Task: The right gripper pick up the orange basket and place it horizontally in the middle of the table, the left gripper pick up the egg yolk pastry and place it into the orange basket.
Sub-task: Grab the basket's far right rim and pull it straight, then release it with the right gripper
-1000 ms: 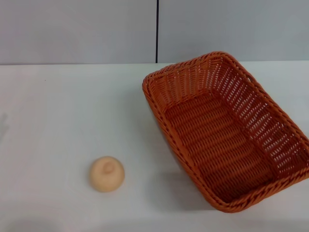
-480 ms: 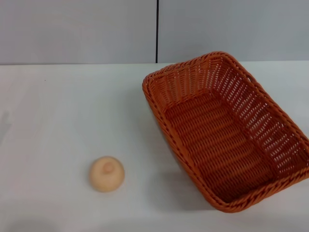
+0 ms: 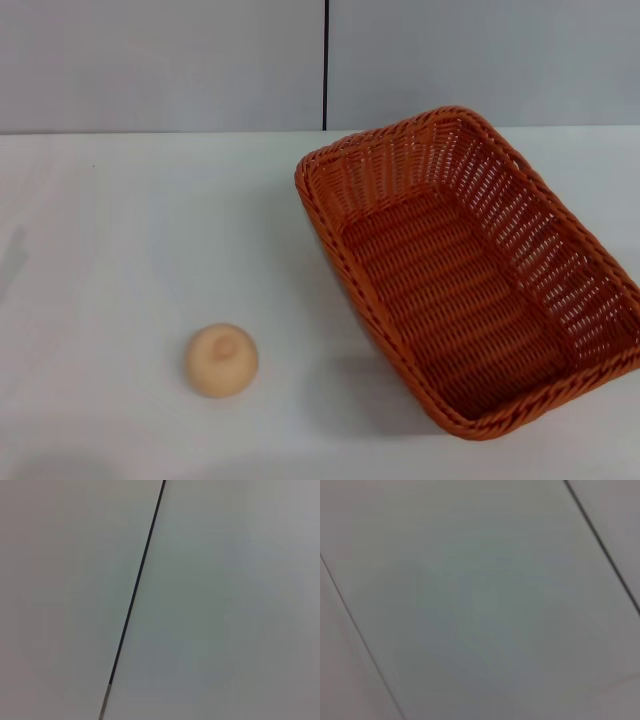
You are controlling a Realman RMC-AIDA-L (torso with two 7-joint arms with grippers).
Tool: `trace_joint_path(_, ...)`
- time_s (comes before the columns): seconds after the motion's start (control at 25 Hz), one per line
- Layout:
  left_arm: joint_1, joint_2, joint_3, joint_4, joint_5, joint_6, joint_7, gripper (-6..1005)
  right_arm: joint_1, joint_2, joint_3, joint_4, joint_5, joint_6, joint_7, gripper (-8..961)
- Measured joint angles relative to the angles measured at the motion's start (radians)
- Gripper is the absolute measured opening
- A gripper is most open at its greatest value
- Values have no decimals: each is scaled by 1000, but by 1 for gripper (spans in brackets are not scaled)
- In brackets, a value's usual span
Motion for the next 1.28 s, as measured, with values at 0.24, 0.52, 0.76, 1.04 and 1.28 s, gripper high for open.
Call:
trace_joint_path(0.24,27,0,0,-1,0,11,3,842,25,-35,-214,-299,-126,4,404,759)
trace_joint_path(0.52,34,-2,0,1,-1,22,3,842,138,-137,-424,-381,-420,-65,751,759)
trace_joint_path(0.76,39,-2,0,15,-1,26,4,842,252,-182,-475,-336,-469,-134,841,758)
trace_joint_path(1.04,42,-1,-3,15,-1,26,4,842,344,-205,-704,-200,-545,-117,948,751)
trace_joint_path(1.28,44,-1,-7,15,-1,27,4,841,409,-189,-738,-135,-662,-101,963,729)
